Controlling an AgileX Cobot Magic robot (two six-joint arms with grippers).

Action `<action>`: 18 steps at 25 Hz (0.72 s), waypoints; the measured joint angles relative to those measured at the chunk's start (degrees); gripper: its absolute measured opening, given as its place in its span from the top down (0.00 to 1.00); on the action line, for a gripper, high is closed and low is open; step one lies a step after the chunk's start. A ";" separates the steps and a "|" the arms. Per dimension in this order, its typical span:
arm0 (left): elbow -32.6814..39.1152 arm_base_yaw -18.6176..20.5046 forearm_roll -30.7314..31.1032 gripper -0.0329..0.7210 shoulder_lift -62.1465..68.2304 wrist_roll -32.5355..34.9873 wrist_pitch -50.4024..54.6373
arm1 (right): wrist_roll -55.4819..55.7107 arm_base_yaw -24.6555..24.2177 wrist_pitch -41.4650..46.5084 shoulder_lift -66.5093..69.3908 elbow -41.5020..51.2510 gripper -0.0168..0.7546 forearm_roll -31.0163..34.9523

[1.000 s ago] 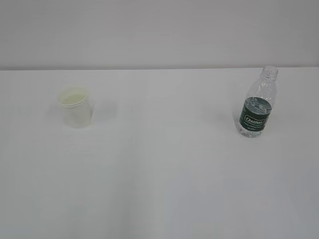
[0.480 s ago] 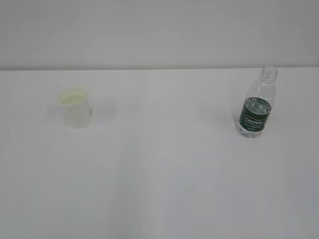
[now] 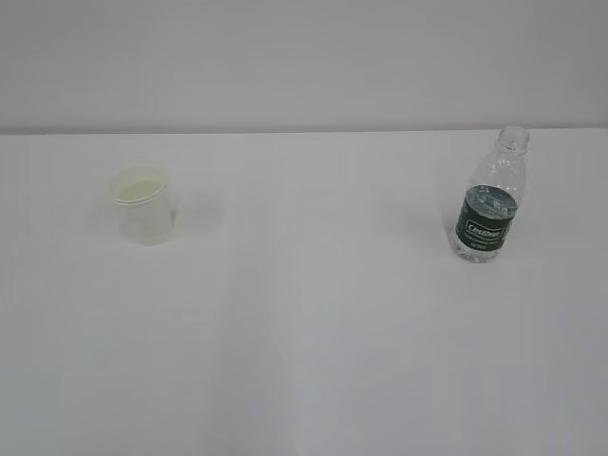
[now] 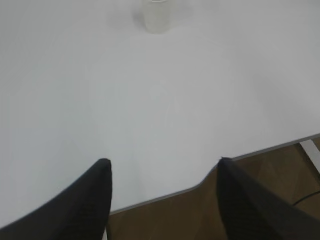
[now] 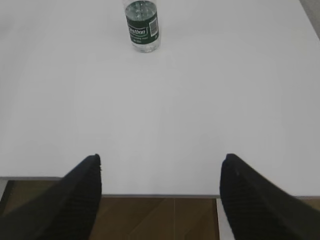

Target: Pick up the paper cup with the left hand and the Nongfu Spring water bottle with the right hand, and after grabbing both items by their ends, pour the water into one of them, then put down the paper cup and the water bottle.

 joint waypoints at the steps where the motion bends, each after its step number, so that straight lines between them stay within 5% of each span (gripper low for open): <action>1: 0.04 0.00 0.24 0.34 0.00 0.00 -0.14 | -0.03 0.00 0.00 0.00 0.50 0.26 0.00; 18: 2.58 0.00 0.44 0.36 0.00 0.04 -7.16 | -3.27 0.00 -2.45 0.00 1.54 0.26 -3.97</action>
